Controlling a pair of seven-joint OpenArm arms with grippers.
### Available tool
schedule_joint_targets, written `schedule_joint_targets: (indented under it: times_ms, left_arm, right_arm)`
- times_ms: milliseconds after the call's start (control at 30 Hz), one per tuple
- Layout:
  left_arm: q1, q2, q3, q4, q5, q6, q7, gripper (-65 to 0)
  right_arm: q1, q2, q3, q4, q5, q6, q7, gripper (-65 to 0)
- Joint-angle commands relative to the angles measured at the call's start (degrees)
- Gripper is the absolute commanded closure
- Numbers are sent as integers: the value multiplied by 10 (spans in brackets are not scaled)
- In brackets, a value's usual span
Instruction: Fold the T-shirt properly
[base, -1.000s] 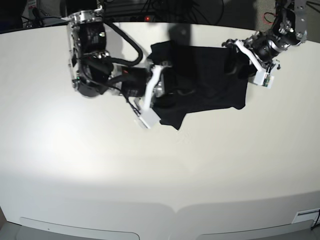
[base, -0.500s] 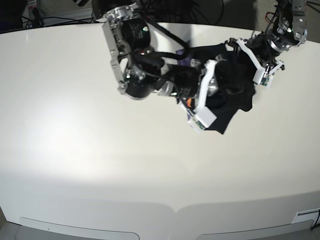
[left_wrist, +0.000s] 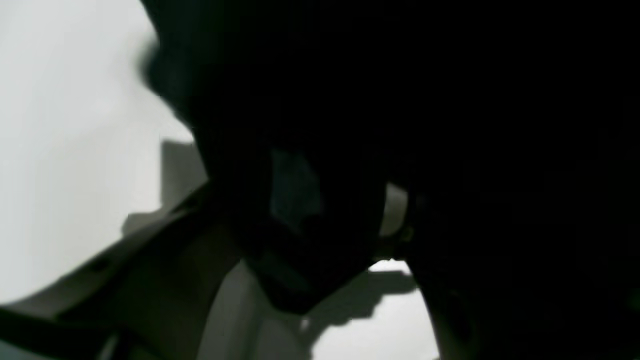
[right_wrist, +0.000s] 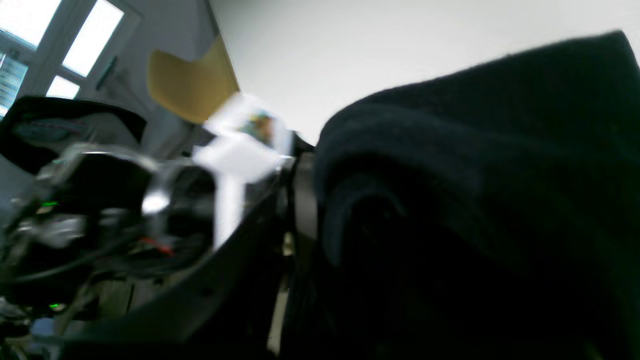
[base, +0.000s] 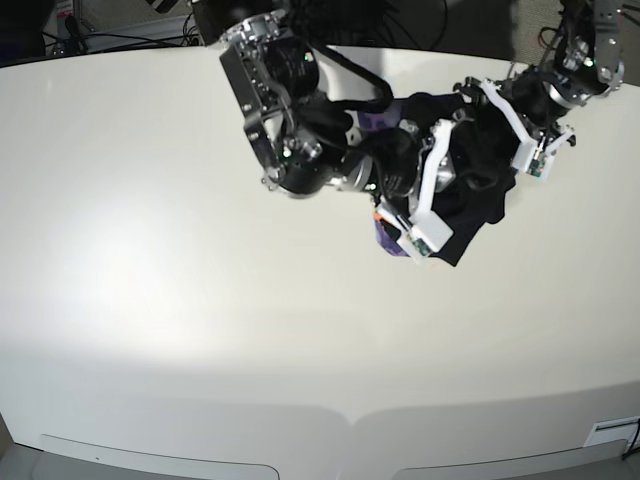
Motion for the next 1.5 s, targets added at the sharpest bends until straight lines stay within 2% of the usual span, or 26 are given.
schedule_joint_targets:
  times_ms: [0, 133, 233, 300, 400, 533, 767, 867, 933, 967, 1100, 1167, 1333, 1400, 1467]
  left_arm:
    - [4, -16, -2, 28, -17, 6, -6, -279]
    - [30, -72, -2, 88, -17, 70, -4, -279]
    - [43, -110, -2, 99, 12, 122, -4, -279]
    - [45, -122, -2, 98, 24, 137, -2, -279]
    - [45, -124, -2, 98, 24, 139, -6, -279]
    - [45, -124, -2, 98, 24, 139, -11, -279]
    - [45, -124, -2, 98, 24, 139, -10, -279]
    - [45, -124, -2, 98, 24, 139, -10, -279]
    - [45, -124, -2, 98, 24, 139, -7, -279]
    - [45, -124, -2, 98, 24, 139, -6, -279]
    - [45, -124, -2, 98, 41, 168, -6, -279]
    - [45, -125, -2, 98, 78, 195, -3, -279]
    - [45, -125, -4, 98, 197, 293, 7, -279]
    - [45, -124, -14, 98, 204, 310, 6, -279]
    - [45, -124, -28, 98, 193, 312, 6, -279]
  right_arm:
    - [16, -8, -1, 7, 16, 3, 19, 0]
    - [41, -8, -1, -7, 15, 3, 27, 0]
    - [58, -8, -1, -43, 16, 2, 33, 0]
    - [67, -8, -1, -75, 16, 2, 44, 0]
    - [79, -8, -8, -118, 35, 3, 54, 0]
    - [95, -8, -49, -154, 36, 3, 66, 0]
    - [110, -8, -119, -166, -4, 3, 103, 0]
    - [115, -8, -132, -166, -2, 3, 127, -250]
    - [120, -8, -136, -166, 13, 17, 135, -353]
    - [124, -8, -136, -166, 33, 30, 135, -363]
    - [148, -8, -136, -165, 106, 30, 131, -363]
    - [162, -8, -136, -164, 119, 30, 117, -362]
    - [195, -8, -136, -149, 163, 30, 73, -362]
    - [207, -8, -136, -134, 166, 30, 66, -362]
    - [219, -8, -136, -118, 163, 30, 57, -362]
